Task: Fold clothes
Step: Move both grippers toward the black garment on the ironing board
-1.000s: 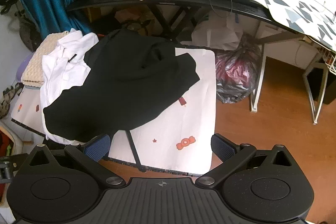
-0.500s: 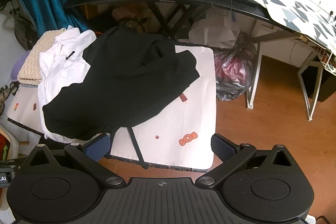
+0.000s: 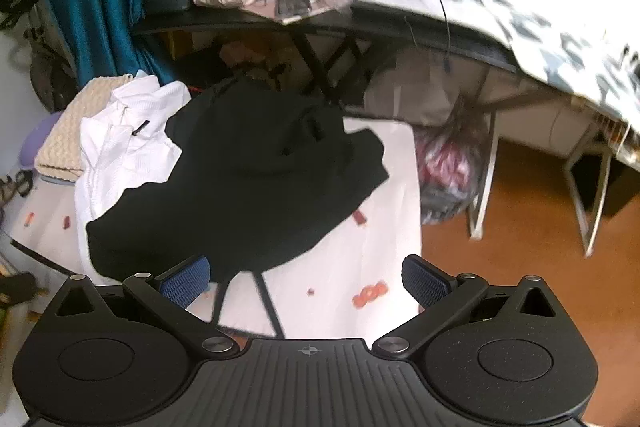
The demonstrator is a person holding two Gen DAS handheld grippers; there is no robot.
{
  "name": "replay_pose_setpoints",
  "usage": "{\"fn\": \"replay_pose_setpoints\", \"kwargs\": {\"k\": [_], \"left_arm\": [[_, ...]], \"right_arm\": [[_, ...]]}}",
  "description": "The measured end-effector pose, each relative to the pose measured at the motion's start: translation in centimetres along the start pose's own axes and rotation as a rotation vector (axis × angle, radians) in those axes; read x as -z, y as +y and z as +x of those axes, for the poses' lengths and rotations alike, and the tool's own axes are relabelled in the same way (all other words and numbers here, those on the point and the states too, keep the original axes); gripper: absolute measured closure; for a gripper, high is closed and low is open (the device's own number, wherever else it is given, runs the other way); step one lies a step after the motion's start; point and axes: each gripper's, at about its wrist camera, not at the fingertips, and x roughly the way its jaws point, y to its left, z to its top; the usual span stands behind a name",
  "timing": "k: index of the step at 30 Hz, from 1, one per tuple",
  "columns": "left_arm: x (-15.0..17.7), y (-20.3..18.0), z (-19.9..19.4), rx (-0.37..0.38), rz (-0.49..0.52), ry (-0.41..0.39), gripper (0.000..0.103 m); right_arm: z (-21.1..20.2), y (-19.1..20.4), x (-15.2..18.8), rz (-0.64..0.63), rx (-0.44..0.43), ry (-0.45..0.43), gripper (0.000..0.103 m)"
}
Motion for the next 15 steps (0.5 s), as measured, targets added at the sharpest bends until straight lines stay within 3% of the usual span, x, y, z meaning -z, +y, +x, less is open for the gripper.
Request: {"fn": "replay_pose_setpoints", "kwargs": {"k": [4,9,15], "left_arm": [[0.6,2.5,0.3,0.067,-0.048,0.01,0.001],[1.3,4.8,0.3,0.036,-0.065,-0.017,0.001],[1.2,7.3,0.6,0.055,-0.17,-0.022,0.001]], "right_arm": [[0.9,0.8,-0.5,0.018,-0.048,0.04,0.001],[1.6,2.3,-0.9,0.026,-0.067,0.059,0.001],[1.6,4.8,-1.4,-0.041,-0.049,0.058,0.001]]}}
